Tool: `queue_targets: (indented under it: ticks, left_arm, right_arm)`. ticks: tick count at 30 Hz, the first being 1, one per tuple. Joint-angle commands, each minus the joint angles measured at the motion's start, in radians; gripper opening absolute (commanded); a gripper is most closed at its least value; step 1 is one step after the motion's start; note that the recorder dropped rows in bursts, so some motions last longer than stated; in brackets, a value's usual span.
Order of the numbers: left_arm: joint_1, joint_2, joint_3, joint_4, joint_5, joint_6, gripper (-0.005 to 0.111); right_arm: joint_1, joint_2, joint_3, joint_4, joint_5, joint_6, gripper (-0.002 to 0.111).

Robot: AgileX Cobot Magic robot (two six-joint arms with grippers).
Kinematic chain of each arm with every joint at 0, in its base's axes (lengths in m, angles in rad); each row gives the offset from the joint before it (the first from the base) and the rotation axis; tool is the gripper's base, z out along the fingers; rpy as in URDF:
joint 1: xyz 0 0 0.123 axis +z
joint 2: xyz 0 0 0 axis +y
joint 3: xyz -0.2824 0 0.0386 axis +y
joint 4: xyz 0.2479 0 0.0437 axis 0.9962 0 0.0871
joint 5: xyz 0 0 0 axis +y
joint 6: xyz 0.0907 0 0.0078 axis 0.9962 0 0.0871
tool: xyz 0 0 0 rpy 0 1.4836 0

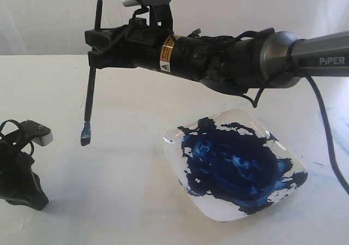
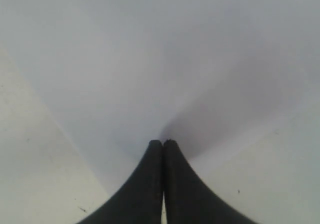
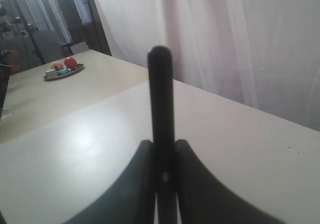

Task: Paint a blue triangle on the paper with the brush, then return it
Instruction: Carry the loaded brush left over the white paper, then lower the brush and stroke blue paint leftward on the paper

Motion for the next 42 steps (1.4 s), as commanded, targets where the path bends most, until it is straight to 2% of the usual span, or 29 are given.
queue_targets:
  ticks: [1,26,42]
  left_arm:
    - [0.004,-0.006,0.007,-0.005,0.016,-0.004,0.000]
    - [0.004,-0.006,0.007,-0.005,0.018,-0.004,0.000]
    - [0.004,-0.006,0.007,-0.006,0.018,-0.004,0.000]
  right_arm:
    - [0.013,0.007,-0.002,0.066,-0.041,0.002,0.000]
    - [0.018,0.057,-0.002,0.092,0.033,-0.065,0.000]
    - [-0.060,0.056,-0.002,0.096,0.077,-0.065,0.000]
